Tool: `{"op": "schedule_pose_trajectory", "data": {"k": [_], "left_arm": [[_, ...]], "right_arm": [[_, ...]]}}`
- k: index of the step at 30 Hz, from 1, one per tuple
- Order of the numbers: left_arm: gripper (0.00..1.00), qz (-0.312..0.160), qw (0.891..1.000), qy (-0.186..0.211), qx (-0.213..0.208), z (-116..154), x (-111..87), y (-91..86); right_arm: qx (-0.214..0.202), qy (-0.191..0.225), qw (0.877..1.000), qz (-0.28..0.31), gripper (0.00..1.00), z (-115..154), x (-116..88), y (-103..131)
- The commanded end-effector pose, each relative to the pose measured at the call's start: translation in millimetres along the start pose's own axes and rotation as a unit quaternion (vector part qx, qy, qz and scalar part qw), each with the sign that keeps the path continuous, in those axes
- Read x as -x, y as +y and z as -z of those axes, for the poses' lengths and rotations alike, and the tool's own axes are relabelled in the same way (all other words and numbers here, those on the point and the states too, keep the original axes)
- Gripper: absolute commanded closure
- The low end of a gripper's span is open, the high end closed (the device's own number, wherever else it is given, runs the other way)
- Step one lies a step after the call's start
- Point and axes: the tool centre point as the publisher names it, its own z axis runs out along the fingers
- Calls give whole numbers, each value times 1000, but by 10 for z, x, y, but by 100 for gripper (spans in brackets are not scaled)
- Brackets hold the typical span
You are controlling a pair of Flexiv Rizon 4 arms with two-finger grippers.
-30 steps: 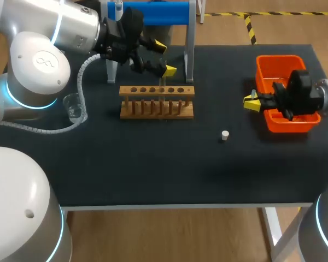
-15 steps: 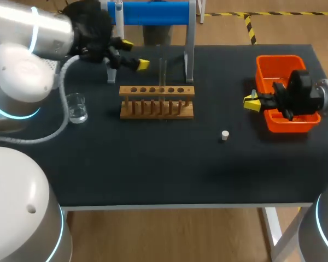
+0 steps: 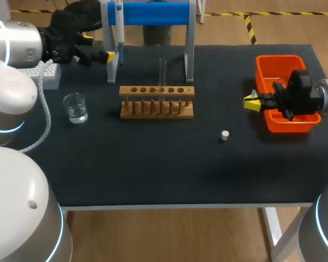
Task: Invert the test tube, pick up the pipette, mount the tip to pipette, aspirate from beaker and dispense into the tube, eject the tip, return the pipette, and cap with the stopper.
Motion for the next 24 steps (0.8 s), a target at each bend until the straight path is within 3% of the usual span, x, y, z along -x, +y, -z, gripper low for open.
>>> {"op": "schedule_pose_trajectory", "data": {"k": [1, 16, 24], "left_arm": [[0, 6, 999, -27, -15, -119, 24, 24], [0, 48, 990, -131, -34, -495, 428, -80], [0, 58, 981, -181, -46, -688, 516, -206]], "right_arm": [[-1, 0, 1000, 0, 100, 12, -11, 2], [-1, 0, 1000, 0, 100, 12, -11, 2], [-1, 0, 1000, 0, 100, 12, -11, 2]]}}
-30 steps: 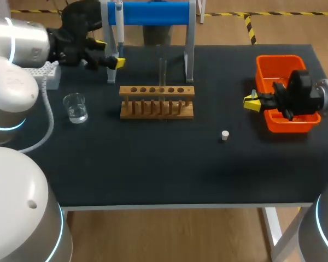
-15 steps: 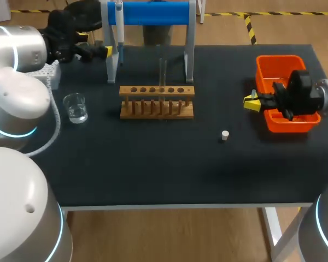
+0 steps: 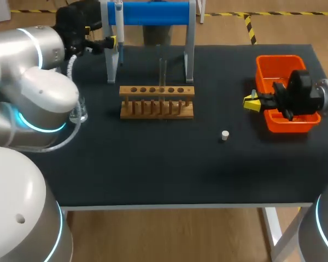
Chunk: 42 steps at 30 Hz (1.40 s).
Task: Invert the test tube, pick up the pipette, mount the tip to pipette, aspirate from beaker and dispense into the tube, eject the tip, return the pipette, and cap with the stopper.
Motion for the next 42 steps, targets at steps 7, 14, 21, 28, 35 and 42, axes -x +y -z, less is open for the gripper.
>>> {"op": "schedule_pose_trajectory", "data": {"k": [7, 14, 21, 28, 35, 42], "left_arm": [[0, 24, 993, -111, -4, -405, -15, -60], [0, 37, 990, -133, -24, -529, -33, -104], [0, 50, 987, -145, -41, -670, -26, -130], [0, 61, 983, -165, -47, -792, -6, -123], [0, 73, 978, -184, -59, -882, 44, -155], [0, 71, 977, -192, -58, -994, 83, -166]], "right_arm": [[-1, 0, 1000, 0, 100, 12, -11, 2], [-1, 0, 1000, 0, 100, 12, -11, 2], [-1, 0, 1000, 0, 100, 12, -11, 2], [-1, 0, 1000, 0, 100, 12, -11, 2], [-1, 0, 1000, 0, 100, 12, -11, 2], [-1, 0, 1000, 0, 100, 12, -11, 2]]}}
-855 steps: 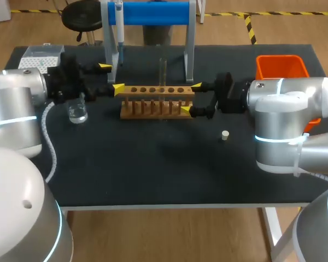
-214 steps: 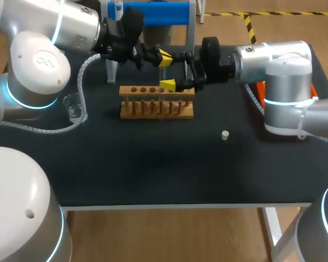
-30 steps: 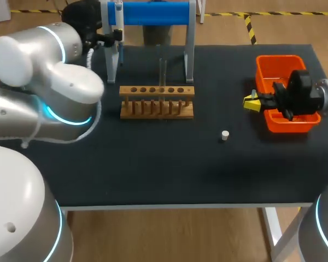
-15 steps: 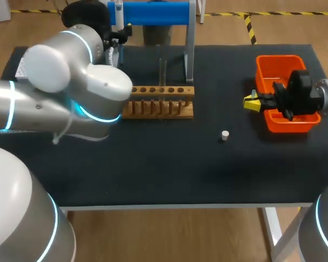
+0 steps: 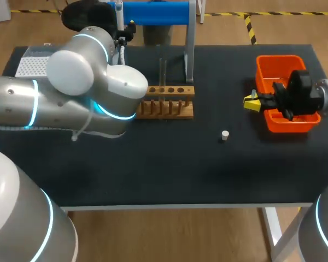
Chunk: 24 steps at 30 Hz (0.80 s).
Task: Invert the test tube, pick up the pipette, mount the tip to pipette, aspirate from beaker and dispense into the tube, eject the tip, return the pipette, and cap with the stopper.
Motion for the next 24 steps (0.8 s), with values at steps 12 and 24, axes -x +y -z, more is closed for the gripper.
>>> {"op": "schedule_pose_trajectory", "data": {"k": [12, 24], "left_arm": [[15, 2, 1000, -25, -7, -311, 5, -12], [52, 0, 1000, -26, -3, -456, 69, -46]], "right_arm": [[-1, 0, 1000, 0, 100, 12, -10, 2], [-1, 0, 1000, 0, 100, 12, -10, 2]]}}
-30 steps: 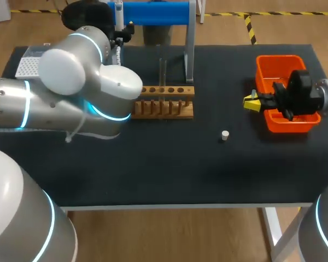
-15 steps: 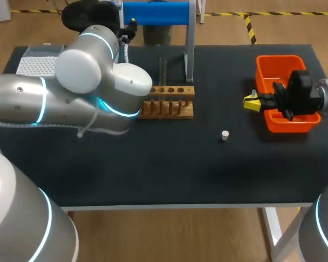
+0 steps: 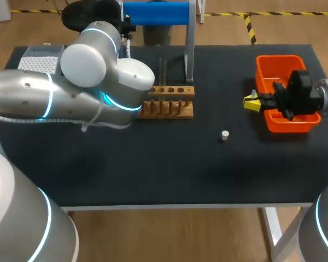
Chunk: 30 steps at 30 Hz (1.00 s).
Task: Invert the test tube, pick up the pipette, mount the tip to pipette, aspirate from beaker and dispense into the tube, eject the tip, return the pipette, and cap with the stopper.
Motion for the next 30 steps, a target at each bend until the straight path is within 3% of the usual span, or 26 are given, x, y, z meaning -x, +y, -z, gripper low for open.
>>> {"op": "schedule_pose_trajectory", "data": {"k": [1, 30], "left_arm": [[52, 0, 1000, -2, 1, -74, 7, -4], [52, -10, 1000, 0, 10, -327, 31, 23]], "right_arm": [[-1, 0, 1000, 0, 100, 12, -11, 2], [-1, 0, 1000, 0, 100, 12, -11, 2]]}}
